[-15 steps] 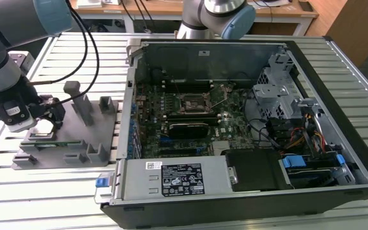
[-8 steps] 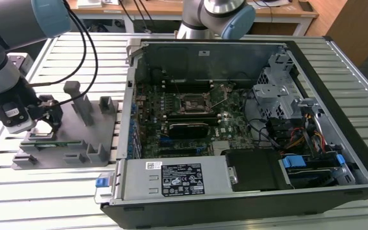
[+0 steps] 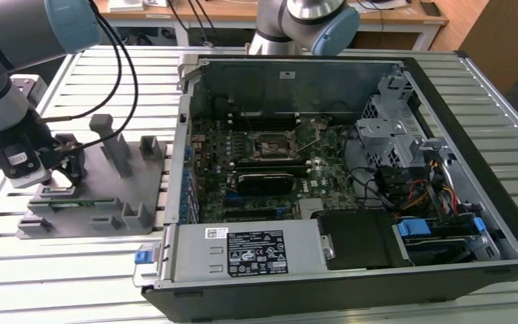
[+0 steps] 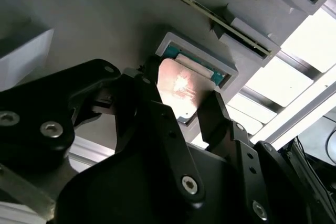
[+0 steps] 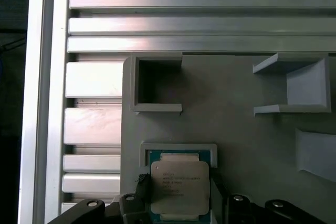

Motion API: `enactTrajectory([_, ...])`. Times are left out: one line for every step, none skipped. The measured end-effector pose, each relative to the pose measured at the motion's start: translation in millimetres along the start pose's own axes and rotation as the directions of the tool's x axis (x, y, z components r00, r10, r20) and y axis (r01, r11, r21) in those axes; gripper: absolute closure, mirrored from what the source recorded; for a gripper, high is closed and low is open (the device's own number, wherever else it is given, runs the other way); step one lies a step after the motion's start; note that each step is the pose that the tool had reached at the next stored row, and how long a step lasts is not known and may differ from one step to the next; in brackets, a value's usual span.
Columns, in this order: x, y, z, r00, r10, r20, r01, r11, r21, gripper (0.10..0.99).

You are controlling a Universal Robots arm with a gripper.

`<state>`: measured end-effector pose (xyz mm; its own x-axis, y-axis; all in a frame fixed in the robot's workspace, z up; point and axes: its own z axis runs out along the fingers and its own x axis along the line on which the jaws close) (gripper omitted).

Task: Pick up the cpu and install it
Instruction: 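Pick up the cpu and move it towards the insertion slot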

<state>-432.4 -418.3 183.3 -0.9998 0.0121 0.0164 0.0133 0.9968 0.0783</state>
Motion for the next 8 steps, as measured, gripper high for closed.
enactTrajectory([-0.5,0.0,-0.1,1.0000,0.000,0.0000,0.000,1.0000,0.000,0.545])
enactTrajectory([-0.6,0.0,0.0,1.0000,0.000,0.0001,0.000,1.0000,0.000,0.545])
enactTrajectory([-0.6,0.0,-0.1,1.0000,0.000,0.0001,0.000,1.0000,0.000,0.545])
enactTrajectory([-0.7,0.0,-0.3,1.0000,0.000,0.0001,0.000,1.0000,0.001,0.545])
enactTrajectory([-0.7,0.0,-0.6,1.0000,0.000,0.0001,0.000,1.0000,0.001,0.545])
enactTrajectory([-0.7,0.0,-0.5,1.0000,0.000,0.0002,0.000,1.0000,0.002,0.545])
enactTrajectory([-0.7,0.0,-0.6,1.0000,0.000,0.0002,0.000,1.0000,0.002,0.545])
enactTrajectory([-0.7,0.0,-0.6,1.0000,0.000,0.0001,0.000,1.0000,0.002,0.545])
